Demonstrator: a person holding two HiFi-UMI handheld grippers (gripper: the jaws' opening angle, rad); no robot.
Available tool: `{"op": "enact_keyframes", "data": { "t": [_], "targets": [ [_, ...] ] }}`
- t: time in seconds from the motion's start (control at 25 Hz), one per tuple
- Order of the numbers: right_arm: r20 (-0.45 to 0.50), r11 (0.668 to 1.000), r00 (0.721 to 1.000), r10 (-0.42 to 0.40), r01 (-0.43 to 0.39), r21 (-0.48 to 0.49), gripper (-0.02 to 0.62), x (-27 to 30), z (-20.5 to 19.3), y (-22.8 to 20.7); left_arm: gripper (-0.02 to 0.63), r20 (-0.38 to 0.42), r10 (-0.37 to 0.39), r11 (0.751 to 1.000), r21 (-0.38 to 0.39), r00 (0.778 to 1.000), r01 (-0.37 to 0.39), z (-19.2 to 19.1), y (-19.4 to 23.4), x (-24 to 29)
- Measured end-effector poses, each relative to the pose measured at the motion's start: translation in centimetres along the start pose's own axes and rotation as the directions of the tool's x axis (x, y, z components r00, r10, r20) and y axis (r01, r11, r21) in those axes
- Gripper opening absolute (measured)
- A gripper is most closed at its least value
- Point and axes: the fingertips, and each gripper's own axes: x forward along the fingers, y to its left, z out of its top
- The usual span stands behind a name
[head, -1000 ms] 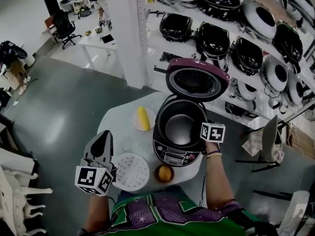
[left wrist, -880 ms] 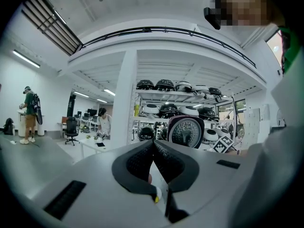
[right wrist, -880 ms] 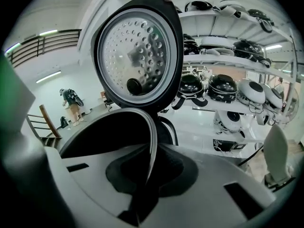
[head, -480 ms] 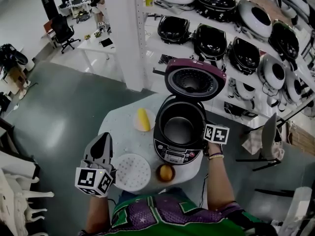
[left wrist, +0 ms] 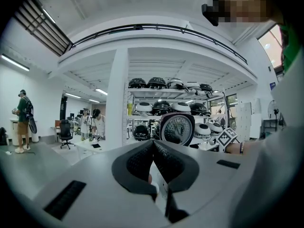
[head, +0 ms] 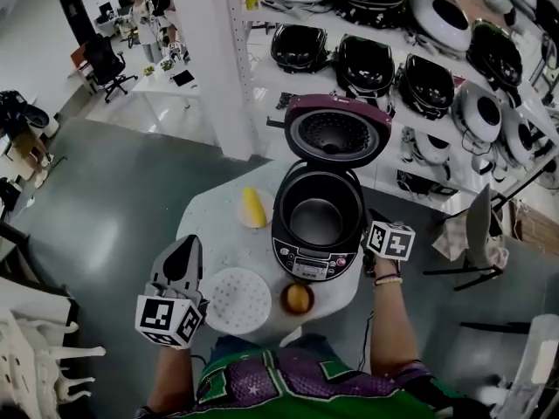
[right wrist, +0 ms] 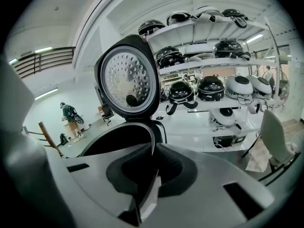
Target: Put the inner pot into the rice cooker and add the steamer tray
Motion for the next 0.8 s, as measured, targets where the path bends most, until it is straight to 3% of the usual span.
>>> {"op": "enact_keyframes", "data": {
  "t": [0.2,0.44,0.8],
  "targets": [
    [0.052,1.0,0.999,-0.007,0.006,0.019,0.029,-2.0,0.1,1.3,0.021,0.019,-0.034,0.999,0.007,0.999,0.034,0.6,0.7,-0.9],
    [0.184,0.999,0.983,0.017,-0.026,0.046,0.006,-6.0,1.7,4.9,0.021,0.058,-0.08,0.997,-0.016,0.995,0.081,1.0,2.4,-2.2],
    [0.39,0.996,0.917,0.089,-0.082,-0.033,0.005,-14.3,7.7,14.5,0.021,0.111,-0.097,0.994,-0.042,0.989,0.102,3.2,7.2,-5.4]
  ]
}}
